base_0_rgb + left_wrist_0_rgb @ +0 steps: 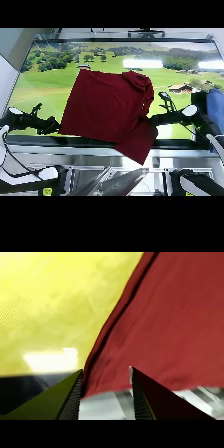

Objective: Fold the shirts.

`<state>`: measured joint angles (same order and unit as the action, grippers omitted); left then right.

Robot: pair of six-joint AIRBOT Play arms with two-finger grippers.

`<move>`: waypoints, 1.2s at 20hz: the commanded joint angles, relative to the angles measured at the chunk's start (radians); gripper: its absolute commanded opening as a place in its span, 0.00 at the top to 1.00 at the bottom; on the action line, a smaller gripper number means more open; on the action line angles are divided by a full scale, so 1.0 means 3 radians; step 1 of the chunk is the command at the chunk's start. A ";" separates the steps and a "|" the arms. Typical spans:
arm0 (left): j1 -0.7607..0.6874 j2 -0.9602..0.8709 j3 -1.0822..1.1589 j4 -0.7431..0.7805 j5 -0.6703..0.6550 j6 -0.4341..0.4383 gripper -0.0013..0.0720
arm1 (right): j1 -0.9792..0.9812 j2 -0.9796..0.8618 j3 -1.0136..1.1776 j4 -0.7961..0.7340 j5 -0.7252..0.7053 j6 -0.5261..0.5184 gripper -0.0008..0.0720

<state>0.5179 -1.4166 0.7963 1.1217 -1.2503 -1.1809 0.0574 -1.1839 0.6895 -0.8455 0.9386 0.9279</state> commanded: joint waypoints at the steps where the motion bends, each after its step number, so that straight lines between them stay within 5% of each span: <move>1: -0.0198 -0.0005 -0.0004 0.0036 0.0337 0.0020 0.52 | -0.0139 0.0123 0.0071 0.0003 0.0099 0.0191 0.97; 9: -0.0460 -0.0409 0.0201 0.0060 0.0060 0.0123 0.52 | -0.0186 0.0123 0.0071 0.0057 0.0231 0.0189 0.97; 10: -0.0476 -0.0500 0.0230 -0.0221 -0.0031 0.0278 0.56 | -0.0186 0.0123 0.0071 0.0090 0.0228 0.0188 0.97; 11: -0.0500 -0.0586 0.0271 -0.0500 -0.0182 0.0520 0.83 | -0.0186 0.0123 0.0071 0.0118 0.0228 0.0188 0.97; 12: -0.0535 -0.0669 0.0323 -0.0740 -0.0365 0.0731 0.96 | -0.0187 0.0123 0.0072 0.0158 0.0228 0.0188 0.97; 17: -0.0668 -0.0735 0.0961 -0.1160 -0.1022 0.0715 0.96 | -0.0197 0.0202 0.0275 0.0247 0.0440 0.0226 0.97; 20: -0.0646 -0.0360 0.1577 -0.1848 -0.1310 0.0846 0.96 | -0.0371 0.0445 0.0842 0.0720 0.0782 0.0186 0.97; 24: -0.0491 0.0286 0.2506 -0.3583 -0.1506 0.1170 0.96 | -0.0963 0.0867 0.1921 0.2138 0.0849 -0.0074 0.97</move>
<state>0.3443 -1.4452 1.3708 0.4366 -1.6337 -0.8989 -0.1242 -1.0004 1.0653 -0.5095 1.1591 0.9588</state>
